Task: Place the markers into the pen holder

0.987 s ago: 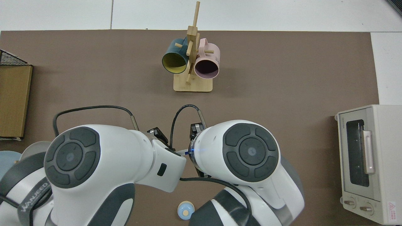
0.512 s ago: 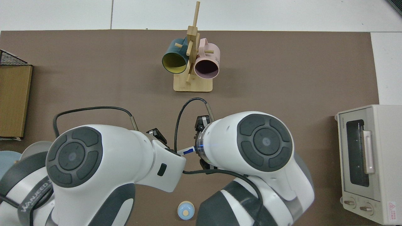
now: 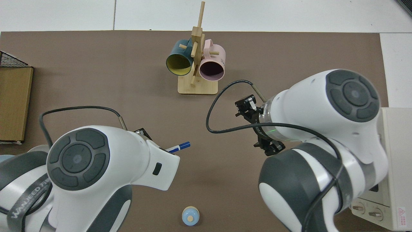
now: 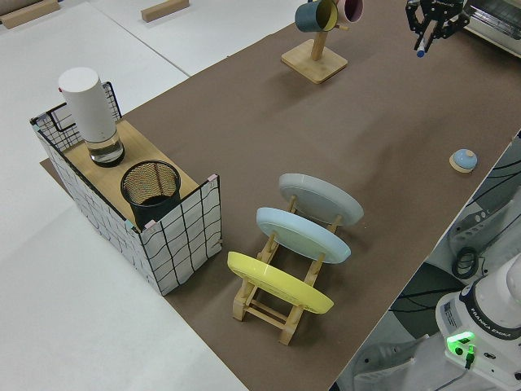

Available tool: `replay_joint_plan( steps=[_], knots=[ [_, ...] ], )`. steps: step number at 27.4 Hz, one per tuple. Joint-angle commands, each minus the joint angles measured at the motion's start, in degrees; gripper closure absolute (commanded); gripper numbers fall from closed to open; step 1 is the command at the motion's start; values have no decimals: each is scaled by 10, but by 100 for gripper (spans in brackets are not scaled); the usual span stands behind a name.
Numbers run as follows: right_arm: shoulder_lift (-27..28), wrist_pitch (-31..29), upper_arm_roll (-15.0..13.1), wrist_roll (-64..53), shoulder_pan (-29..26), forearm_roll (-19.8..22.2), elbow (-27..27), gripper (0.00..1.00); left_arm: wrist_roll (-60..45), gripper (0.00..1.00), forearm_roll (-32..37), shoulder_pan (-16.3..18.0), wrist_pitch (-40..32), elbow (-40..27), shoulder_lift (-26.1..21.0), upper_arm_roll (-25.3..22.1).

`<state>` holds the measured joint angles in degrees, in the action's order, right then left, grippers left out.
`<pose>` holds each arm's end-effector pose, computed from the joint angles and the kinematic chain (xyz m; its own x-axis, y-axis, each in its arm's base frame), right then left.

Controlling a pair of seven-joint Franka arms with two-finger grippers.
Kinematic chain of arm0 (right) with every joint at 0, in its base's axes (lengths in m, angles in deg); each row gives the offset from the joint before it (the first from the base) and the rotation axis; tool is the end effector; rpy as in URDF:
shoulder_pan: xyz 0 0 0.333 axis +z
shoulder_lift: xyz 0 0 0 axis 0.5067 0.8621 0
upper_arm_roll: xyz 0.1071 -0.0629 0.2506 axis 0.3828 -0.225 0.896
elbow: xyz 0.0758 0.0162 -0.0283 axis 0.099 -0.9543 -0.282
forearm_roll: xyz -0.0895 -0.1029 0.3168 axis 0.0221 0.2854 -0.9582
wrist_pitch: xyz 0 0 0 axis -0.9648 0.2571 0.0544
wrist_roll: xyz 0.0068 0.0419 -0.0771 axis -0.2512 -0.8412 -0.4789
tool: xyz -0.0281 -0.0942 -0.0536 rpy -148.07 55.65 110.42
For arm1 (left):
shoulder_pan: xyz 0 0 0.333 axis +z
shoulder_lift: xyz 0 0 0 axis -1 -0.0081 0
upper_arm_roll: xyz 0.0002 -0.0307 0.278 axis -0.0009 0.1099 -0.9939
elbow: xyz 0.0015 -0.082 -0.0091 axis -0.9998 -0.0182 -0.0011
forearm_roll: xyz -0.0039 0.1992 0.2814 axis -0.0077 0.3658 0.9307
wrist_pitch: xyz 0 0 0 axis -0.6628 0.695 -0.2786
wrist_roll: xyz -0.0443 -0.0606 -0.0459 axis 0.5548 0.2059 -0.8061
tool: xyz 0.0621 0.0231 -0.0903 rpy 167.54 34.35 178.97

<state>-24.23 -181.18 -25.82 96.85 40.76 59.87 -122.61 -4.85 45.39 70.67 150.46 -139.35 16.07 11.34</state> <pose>0.4798 0.2265 0.5215 0.5194 -0.8399 -0.1573 -0.8543 -0.5150 -0.0707 0.4029 -0.2419 0.5236 0.3523 -0.9350 0.0409 -0.9359 -0.3520 0.0140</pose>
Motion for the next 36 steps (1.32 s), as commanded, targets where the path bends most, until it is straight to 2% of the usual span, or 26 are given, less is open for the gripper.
replay_joint_plan(
  steps=[1,9,13,19,26,32,36],
  knots=[
    [-20,31,6,-204,-37,14,4,1,-14,100,46,37,-39,9,15,-1],
    [-44,70,4,-528,-76,50,4,1,-6,100,132,117,-71,37,16,-10],
    [-48,76,-2,-634,-93,53,5,1,39,100,181,148,-71,46,15,-27],
    [-47,80,-3,-688,-94,104,5,1,136,100,286,158,-67,72,10,-64],
    [-47,90,-4,-707,-103,106,13,1,185,100,402,158,-53,105,-4,-101],
    [-35,136,-2,-768,-109,108,74,1,253,100,493,161,-49,130,-18,-136],
    [-24,149,-2,-773,-109,113,95,1,299,100,531,161,-38,145,-26,-160]
  ],
)
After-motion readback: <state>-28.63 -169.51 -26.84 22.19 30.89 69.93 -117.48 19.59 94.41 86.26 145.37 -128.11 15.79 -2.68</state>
